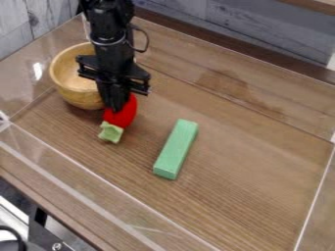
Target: Move the red object to the left side of the table
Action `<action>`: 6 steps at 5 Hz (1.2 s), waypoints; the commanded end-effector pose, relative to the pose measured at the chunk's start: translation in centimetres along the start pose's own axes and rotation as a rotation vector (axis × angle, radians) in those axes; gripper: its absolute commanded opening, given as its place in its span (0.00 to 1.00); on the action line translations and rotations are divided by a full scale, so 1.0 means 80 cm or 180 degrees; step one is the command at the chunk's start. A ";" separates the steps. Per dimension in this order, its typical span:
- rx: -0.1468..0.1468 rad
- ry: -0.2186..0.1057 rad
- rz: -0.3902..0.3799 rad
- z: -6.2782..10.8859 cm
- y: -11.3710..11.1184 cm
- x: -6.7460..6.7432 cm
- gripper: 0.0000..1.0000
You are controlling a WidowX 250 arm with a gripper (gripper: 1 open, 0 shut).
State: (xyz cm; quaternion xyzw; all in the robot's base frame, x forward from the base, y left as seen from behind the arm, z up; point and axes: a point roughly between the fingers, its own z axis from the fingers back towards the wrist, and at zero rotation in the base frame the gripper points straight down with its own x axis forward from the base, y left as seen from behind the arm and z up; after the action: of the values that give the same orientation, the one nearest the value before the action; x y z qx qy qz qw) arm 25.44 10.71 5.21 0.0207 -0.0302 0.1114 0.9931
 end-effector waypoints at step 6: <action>0.0048 0.0334 0.0002 -0.040 0.017 -0.023 0.00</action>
State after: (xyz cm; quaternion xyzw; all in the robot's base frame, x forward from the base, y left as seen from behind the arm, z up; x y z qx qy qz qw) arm 24.52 11.34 2.81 0.0238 0.0044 0.1057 0.9941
